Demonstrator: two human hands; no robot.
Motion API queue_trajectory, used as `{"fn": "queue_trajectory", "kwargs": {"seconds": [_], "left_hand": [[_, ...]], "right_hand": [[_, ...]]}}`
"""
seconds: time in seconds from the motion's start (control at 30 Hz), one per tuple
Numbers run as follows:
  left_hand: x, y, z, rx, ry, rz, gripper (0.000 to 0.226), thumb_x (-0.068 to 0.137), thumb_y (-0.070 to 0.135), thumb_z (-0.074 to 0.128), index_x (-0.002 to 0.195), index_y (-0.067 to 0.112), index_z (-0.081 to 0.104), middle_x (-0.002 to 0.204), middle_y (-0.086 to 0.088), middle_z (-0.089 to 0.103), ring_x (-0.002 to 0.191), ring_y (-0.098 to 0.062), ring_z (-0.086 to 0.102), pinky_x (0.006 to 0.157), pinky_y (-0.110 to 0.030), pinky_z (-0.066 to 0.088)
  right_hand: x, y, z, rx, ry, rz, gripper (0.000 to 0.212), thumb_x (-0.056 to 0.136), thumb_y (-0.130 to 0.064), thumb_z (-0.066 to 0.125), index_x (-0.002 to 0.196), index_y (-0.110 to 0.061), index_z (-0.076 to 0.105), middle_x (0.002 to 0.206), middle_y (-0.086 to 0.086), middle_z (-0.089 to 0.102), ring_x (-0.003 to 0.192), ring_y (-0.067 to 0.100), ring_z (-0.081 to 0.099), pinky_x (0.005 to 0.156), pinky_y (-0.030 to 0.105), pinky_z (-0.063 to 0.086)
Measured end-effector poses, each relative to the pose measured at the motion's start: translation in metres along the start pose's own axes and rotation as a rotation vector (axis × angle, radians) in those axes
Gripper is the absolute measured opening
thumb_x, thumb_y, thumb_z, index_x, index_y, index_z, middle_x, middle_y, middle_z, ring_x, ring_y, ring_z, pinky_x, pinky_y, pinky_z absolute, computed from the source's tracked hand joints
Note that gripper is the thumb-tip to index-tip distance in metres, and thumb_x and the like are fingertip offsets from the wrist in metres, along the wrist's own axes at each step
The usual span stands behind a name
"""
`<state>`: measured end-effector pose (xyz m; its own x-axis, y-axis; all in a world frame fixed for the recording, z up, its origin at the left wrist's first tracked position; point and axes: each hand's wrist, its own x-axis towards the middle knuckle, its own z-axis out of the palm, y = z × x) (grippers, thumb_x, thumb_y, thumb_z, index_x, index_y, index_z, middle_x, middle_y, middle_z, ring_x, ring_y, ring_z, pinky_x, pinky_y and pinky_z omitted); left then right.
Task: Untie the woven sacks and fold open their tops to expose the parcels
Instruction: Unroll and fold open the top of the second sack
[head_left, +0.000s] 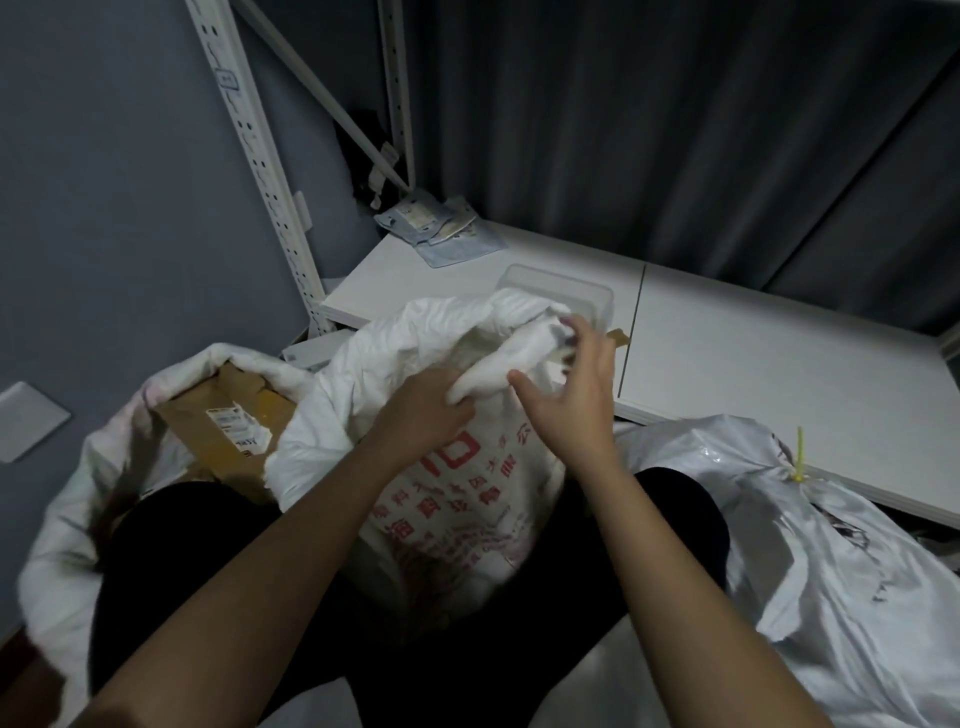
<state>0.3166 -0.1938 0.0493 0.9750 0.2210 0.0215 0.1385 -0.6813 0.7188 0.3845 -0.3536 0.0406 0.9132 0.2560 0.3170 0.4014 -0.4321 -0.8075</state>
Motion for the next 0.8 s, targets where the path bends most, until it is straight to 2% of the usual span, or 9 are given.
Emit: {"fn": "queue_trajectory", "kwargs": {"seconds": [0.1,0.2,0.3,0.37,0.47,0.57,0.67,0.73,0.8], "left_hand": [[0.003,0.003,-0.004,0.023,-0.042,0.067,0.022,0.086,0.011,0.059,0.107,0.009,0.064,0.082,-0.002,0.063,0.078,-0.02,0.061,0.064,-0.025,0.04],[0.008,0.002,-0.013,-0.009,-0.074,0.071,0.017,0.085,0.016,0.061,0.1,0.01,0.066,0.083,-0.001,0.062,0.073,-0.015,0.056,0.065,-0.026,0.039],[0.017,-0.004,-0.035,-0.026,-0.016,0.116,0.028,0.086,0.033,0.066,0.109,0.017,0.063,0.093,0.005,0.061,0.08,-0.012,0.054,0.067,-0.023,0.037],[0.02,-0.014,-0.043,0.084,-0.09,0.131,0.038,0.084,0.037,0.069,0.115,0.017,0.06,0.103,0.006,0.062,0.088,-0.011,0.054,0.068,-0.019,0.036],[0.028,-0.029,-0.042,0.31,-0.173,0.226,0.05,0.09,0.044,0.04,0.116,0.009,0.063,0.111,-0.009,0.065,0.1,-0.026,0.058,0.074,-0.025,0.035],[0.039,-0.026,-0.041,0.57,-0.048,0.253,0.053,0.081,0.042,0.028,0.116,0.018,0.06,0.105,-0.006,0.067,0.097,-0.028,0.061,0.074,-0.031,0.043],[0.044,-0.019,-0.029,0.304,-0.197,0.168,0.046,0.086,0.053,0.046,0.121,0.024,0.056,0.109,0.004,0.065,0.096,-0.019,0.061,0.081,-0.033,0.048],[0.044,-0.019,-0.022,0.118,-0.421,0.037,0.041,0.088,0.052,0.058,0.12,0.026,0.054,0.112,0.01,0.058,0.092,-0.005,0.057,0.079,-0.016,0.044],[0.048,-0.028,-0.015,0.043,-0.455,0.028,0.028,0.092,0.04,0.057,0.114,0.024,0.061,0.112,0.005,0.062,0.088,0.001,0.056,0.073,-0.004,0.039]], "right_hand": [[0.03,-0.021,-0.016,-0.513,-0.472,-0.515,0.057,0.082,-0.038,0.068,0.136,-0.033,0.048,0.136,-0.001,0.047,0.127,0.021,0.039,0.104,0.034,0.03],[0.066,-0.046,-0.019,-0.642,-0.808,-0.412,0.027,0.081,-0.037,0.071,0.107,-0.034,0.066,0.098,-0.01,0.067,0.094,0.015,0.059,0.072,0.03,0.041],[0.092,-0.053,-0.019,-0.441,-0.807,-0.268,0.014,0.077,-0.033,0.076,0.087,-0.03,0.066,0.083,-0.007,0.064,0.079,0.015,0.057,0.069,0.033,0.043],[0.099,-0.051,-0.018,-0.289,-0.867,-0.172,0.014,0.077,-0.025,0.077,0.081,-0.027,0.063,0.082,-0.003,0.061,0.076,0.014,0.055,0.07,0.032,0.042],[0.1,-0.042,-0.018,-0.278,-0.931,-0.091,0.021,0.08,-0.019,0.074,0.077,-0.022,0.054,0.078,-0.005,0.052,0.071,0.01,0.046,0.065,0.026,0.036],[0.099,-0.032,-0.021,-0.407,-0.908,-0.097,0.022,0.082,-0.023,0.068,0.085,-0.02,0.046,0.081,-0.005,0.051,0.074,0.014,0.047,0.059,0.027,0.034],[0.091,-0.024,-0.024,-0.67,-0.896,-0.248,0.016,0.093,-0.024,0.051,0.099,-0.019,0.037,0.082,-0.002,0.05,0.074,0.02,0.049,0.051,0.026,0.024],[0.086,-0.013,-0.026,-0.848,-0.799,-0.469,0.015,0.096,-0.021,0.043,0.108,-0.015,0.035,0.089,0.005,0.054,0.078,0.029,0.053,0.048,0.028,0.019],[0.087,0.007,-0.024,-0.852,-0.776,-0.708,0.027,0.09,-0.013,0.045,0.114,-0.016,0.033,0.097,0.011,0.057,0.074,0.031,0.057,0.049,0.03,0.028]]}}
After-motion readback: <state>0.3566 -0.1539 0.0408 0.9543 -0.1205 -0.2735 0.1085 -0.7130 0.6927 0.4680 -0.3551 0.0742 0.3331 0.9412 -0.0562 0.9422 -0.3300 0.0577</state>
